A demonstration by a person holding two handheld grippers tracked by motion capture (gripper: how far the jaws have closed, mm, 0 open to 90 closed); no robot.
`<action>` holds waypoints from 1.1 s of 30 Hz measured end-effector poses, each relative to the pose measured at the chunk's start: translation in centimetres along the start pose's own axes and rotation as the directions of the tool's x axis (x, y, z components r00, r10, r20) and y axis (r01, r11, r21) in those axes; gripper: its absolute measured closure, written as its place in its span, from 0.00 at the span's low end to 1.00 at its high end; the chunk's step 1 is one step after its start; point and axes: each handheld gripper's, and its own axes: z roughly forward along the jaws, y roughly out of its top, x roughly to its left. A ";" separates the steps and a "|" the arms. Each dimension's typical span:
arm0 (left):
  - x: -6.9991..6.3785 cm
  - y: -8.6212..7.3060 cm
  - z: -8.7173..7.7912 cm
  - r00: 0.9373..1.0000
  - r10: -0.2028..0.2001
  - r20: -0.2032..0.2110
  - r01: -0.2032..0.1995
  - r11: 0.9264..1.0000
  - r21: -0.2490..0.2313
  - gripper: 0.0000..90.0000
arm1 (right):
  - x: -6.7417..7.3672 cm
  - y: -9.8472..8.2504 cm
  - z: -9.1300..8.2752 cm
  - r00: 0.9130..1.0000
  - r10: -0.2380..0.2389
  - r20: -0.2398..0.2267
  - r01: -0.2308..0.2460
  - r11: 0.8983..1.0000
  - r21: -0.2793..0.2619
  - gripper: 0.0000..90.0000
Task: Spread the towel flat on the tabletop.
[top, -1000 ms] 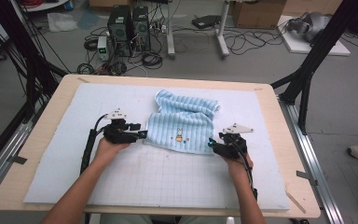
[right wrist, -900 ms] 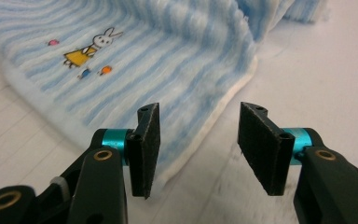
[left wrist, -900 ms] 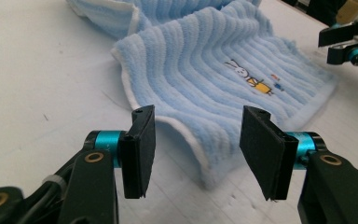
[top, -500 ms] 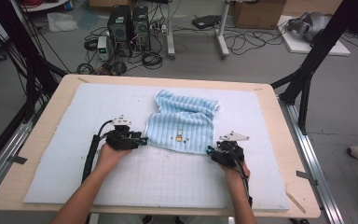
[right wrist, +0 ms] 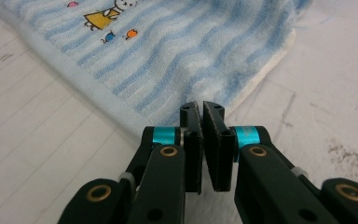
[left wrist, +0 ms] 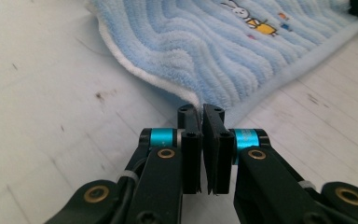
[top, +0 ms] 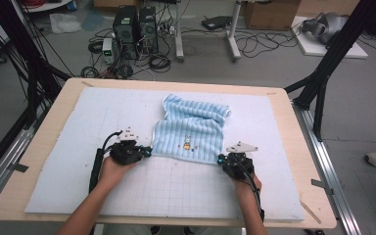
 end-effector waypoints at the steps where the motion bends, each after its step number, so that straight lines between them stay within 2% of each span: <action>1: -0.2 -0.3 -0.4 1.000 -0.003 0.007 0.003 1.000 -0.015 0.95 | 0.2 -0.1 -0.2 1.000 -0.006 -0.002 0.006 1.000 0.002 0.96; 3: -0.5 -0.9 -1.3 1.000 -0.018 0.025 0.020 0.999 -0.042 0.95 | 0.7 -0.4 -0.6 1.000 -0.019 -0.009 0.019 1.000 0.003 0.96; 6: -0.9 -1.6 -2.2 0.999 -0.012 0.037 0.014 0.999 -0.051 0.95 | 1.4 -0.8 -1.3 0.999 -0.031 -0.021 0.031 1.000 -0.001 0.96; 17: -3.5 -3.6 -5.1 0.993 0.050 0.102 -0.046 0.998 -0.044 0.95 | 3.5 -2.2 -4.2 0.995 -0.088 -0.054 0.089 0.996 0.003 0.96; 20: -4.2 -4.3 -5.7 0.990 0.074 0.119 -0.070 0.997 -0.037 0.95 | 3.9 -2.7 -4.9 0.993 -0.100 -0.064 0.100 0.995 0.008 0.96; 28: -5.9 -5.8 -7.2 0.980 0.086 0.177 -0.079 0.996 -0.046 0.95 | 5.3 -4.5 -7.3 0.987 -0.118 -0.107 0.120 0.993 0.012 0.96; 33: -6.8 -6.7 -7.7 0.973 0.092 0.213 -0.087 0.996 -0.033 0.95 | 6.0 -5.6 -8.6 0.985 -0.119 -0.126 0.122 0.992 0.015 0.96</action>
